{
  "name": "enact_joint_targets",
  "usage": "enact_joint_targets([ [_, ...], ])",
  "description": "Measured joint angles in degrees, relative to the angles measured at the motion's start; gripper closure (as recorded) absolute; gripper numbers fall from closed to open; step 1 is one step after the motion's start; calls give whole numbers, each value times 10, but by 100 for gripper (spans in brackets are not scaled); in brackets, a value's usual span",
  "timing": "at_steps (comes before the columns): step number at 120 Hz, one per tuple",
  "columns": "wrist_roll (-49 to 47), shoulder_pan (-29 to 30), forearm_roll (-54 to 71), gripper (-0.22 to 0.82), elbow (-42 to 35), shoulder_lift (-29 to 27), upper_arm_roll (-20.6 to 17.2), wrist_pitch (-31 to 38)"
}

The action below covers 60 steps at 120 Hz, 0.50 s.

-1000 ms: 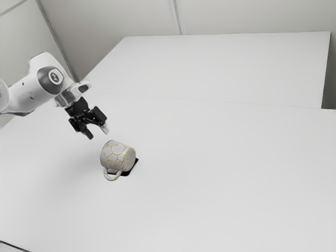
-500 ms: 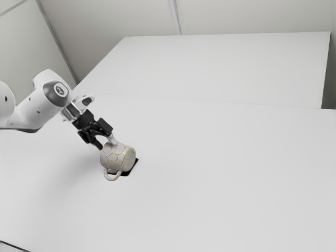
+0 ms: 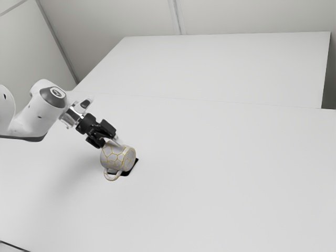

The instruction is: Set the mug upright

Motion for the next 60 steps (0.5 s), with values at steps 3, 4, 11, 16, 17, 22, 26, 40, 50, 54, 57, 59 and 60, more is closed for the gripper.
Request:
enact_joint_targets([
  [3, 1, 0, -1, 26, 0, 0, 0, -2],
  [4, 1, 0, -1, 28, 0, 0, 0, -3],
  [11, 3, 0, -3, 39, 0, 0, 0, -8],
  [16, 4, -1, -3, 47, 0, 0, 0, -10],
  [17, 4, 0, -4, 49, 0, 0, 0, -10],
  [22, 5, -1, -4, 55, 0, -1, -1, -12],
  [26, 6, -1, -5, 59, 0, -2, -1, -13],
  [40, 8, 0, -6, 68, 1, -10, -9, -16],
  [50, 9, -1, -6, 72, 1, -21, -14, -18],
  [54, 9, -2, -6, 73, 1, -27, -15, -18],
  [57, 9, -3, -5, 74, 1, -32, -15, -18],
  [59, 9, -5, -5, 74, 1, -35, -15, -18],
  [60, 9, -5, -4, 74, 1, -37, -16, -19],
])
